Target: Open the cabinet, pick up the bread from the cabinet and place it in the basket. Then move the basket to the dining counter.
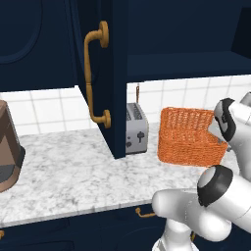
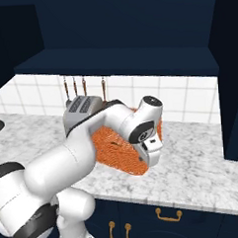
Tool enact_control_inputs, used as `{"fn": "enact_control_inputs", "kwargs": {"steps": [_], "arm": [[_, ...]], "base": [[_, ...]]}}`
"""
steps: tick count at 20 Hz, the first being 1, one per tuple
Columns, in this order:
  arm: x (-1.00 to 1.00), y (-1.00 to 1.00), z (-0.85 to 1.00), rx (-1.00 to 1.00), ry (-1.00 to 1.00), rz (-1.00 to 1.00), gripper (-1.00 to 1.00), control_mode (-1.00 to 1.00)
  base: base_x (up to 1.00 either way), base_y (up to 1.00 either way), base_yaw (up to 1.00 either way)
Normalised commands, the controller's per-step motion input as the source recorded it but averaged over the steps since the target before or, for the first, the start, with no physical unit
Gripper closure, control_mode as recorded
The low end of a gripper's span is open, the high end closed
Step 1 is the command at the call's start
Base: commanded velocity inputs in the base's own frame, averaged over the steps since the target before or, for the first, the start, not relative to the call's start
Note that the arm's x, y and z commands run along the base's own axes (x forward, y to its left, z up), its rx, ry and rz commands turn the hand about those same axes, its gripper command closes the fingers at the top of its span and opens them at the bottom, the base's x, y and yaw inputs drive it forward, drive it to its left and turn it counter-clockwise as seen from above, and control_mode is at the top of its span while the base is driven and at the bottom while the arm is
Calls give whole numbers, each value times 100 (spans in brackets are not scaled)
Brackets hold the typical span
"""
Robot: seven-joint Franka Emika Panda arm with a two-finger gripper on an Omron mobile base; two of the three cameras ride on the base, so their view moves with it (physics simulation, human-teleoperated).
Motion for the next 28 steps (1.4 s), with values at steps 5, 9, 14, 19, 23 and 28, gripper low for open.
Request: {"fn": "enact_control_inputs", "kwargs": {"steps": [5,9,14,19,23,28], "arm": [[-37,16,73,10,1,-19,100,-100],[-12,14,56,11,15,-25,100,-100],[0,33,6,3,12,-22,100,-100],[5,58,1,-4,0,-24,100,-100],[2,69,0,-9,2,-14,100,-100],[0,72,3,-11,0,-1,100,-100]], "base": [[0,0,0],[0,0,0],[0,0,0],[0,0,0],[0,0,0],[0,0,0]]}}
